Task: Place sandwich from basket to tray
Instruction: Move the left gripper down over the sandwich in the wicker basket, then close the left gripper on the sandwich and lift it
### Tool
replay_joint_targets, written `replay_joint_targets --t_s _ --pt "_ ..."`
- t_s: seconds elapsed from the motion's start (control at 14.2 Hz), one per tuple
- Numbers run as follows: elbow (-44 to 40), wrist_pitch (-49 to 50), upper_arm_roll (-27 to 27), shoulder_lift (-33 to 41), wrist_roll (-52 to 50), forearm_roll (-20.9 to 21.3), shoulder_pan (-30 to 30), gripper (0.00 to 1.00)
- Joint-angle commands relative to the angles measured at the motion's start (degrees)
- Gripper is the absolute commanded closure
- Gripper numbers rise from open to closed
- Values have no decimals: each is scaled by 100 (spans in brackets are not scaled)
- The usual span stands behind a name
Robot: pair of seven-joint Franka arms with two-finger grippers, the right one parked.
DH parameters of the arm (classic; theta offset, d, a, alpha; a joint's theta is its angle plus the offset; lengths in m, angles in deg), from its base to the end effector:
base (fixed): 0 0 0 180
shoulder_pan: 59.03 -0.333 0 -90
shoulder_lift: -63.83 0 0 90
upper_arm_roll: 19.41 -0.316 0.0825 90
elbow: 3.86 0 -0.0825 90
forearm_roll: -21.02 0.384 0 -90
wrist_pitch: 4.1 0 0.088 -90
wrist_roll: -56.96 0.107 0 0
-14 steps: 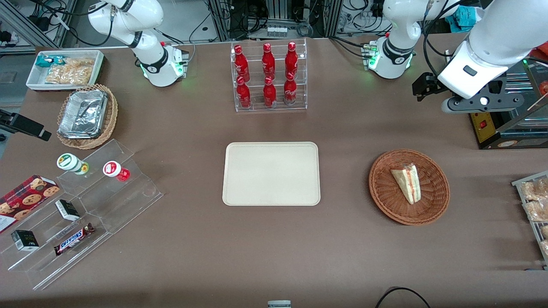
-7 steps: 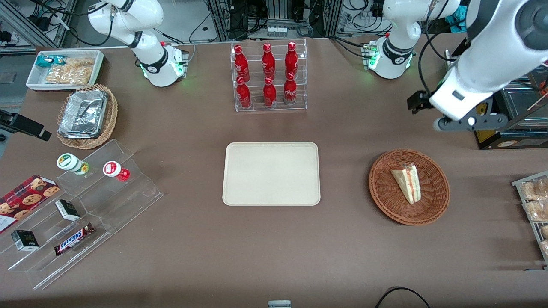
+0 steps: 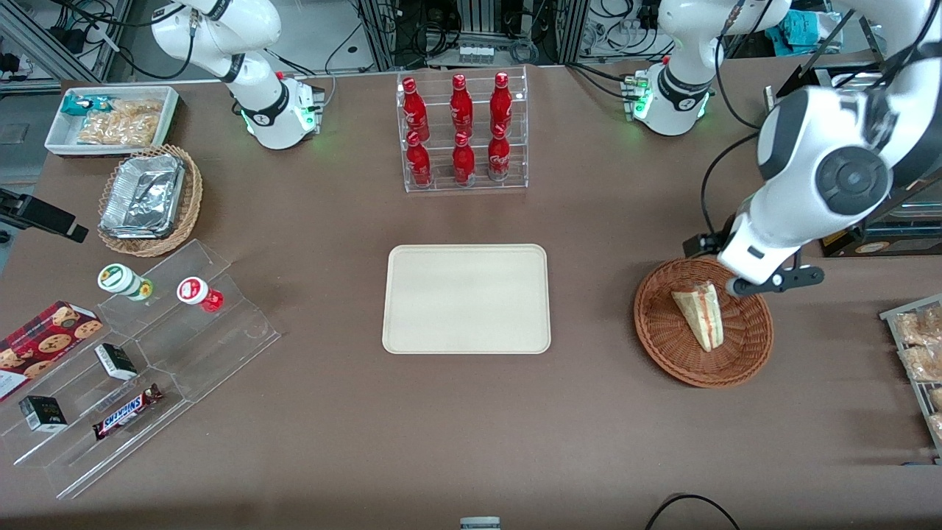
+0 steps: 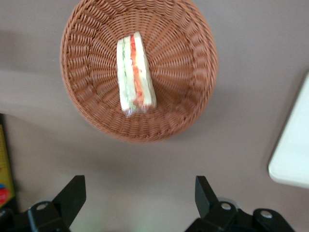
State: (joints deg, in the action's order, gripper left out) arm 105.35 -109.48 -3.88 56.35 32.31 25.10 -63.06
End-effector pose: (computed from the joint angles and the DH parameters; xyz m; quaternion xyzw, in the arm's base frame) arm 0.5586 -0.1036 0.4172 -0.9902 -0.1008 0.0863 0.0448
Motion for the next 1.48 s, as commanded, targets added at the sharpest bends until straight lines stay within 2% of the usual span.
replay_joint_targets --t_s 0.0,0.35,0.85,0.92,0.99,1.06,1.13,1.2,1.27,1.41 --pt "521 -806 -172 -226 -513 -56 -28 0" --pt "646 -1809 -339 -947 -1357 -100 -80 0" --pt "875 -2372 -427 -1334 -1314 -65 -212 0" --pt "875 -2521 -427 -1431 -1314 -65 -212 5" --pt "875 -2600 -427 -1501 -1340 -91 -221 18" --pt "857 -2627 -427 -1520 -1349 -100 -238 47" --pt "857 -2619 -427 -1520 -1358 -100 -247 65" --pt "840 -2593 -427 -1485 -1367 -100 -247 78" --pt "831 -2566 -419 -1441 -1358 -100 -247 82" --pt "743 -2531 -410 -1309 -1314 -83 -212 83"
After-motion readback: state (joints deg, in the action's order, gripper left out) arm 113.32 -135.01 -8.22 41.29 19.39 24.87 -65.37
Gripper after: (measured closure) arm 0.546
